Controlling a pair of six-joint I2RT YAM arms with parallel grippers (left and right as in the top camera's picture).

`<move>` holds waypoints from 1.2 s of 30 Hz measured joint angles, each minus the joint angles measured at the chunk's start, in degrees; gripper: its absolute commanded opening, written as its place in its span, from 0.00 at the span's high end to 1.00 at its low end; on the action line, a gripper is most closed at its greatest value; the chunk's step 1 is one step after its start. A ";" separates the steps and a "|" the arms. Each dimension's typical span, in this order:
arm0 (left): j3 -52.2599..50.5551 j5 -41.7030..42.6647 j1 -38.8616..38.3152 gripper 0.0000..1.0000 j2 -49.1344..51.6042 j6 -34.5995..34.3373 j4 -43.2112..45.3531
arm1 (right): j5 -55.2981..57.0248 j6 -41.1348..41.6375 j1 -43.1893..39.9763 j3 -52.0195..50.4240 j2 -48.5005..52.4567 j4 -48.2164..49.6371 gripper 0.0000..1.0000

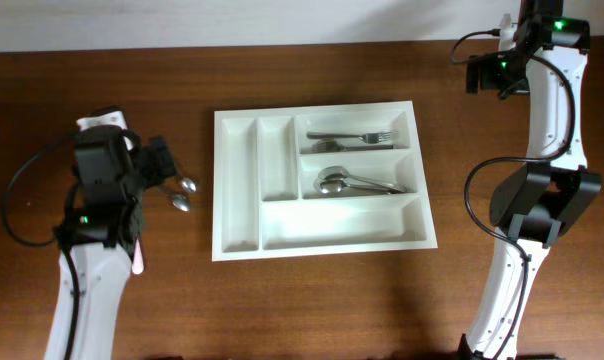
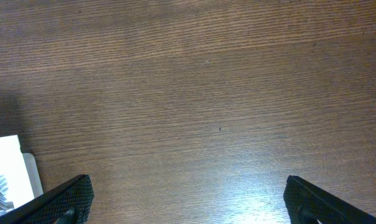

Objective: Pack container
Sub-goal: 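Lower the left gripper onto the knife and fork on the left and grasp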

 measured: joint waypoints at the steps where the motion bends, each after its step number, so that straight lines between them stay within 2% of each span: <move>1: 0.61 -0.31 0.66 0.01 1.29 -1.42 -0.87 | 0.00 -0.02 0.00 0.00 0.00 0.00 0.01; 6: 1.70 -1.33 2.51 0.01 8.79 -5.88 -1.51 | 0.00 0.00 0.00 0.00 0.00 0.00 0.01; 15: 1.70 -1.49 2.51 0.01 20.70 -7.52 -0.17 | 0.00 -0.02 0.00 0.00 0.00 0.00 0.01; 22: 1.73 -1.44 2.51 0.01 21.22 -8.57 3.52 | 0.00 0.02 0.00 0.00 0.00 0.00 0.01; 31: 1.73 -0.50 2.51 0.01 27.52 -25.94 3.85 | 0.00 0.00 0.00 0.00 0.00 -0.02 0.01; 36: 1.73 1.42 2.51 0.01 32.33 -32.17 3.87 | 0.00 0.00 0.00 0.00 0.00 0.00 0.01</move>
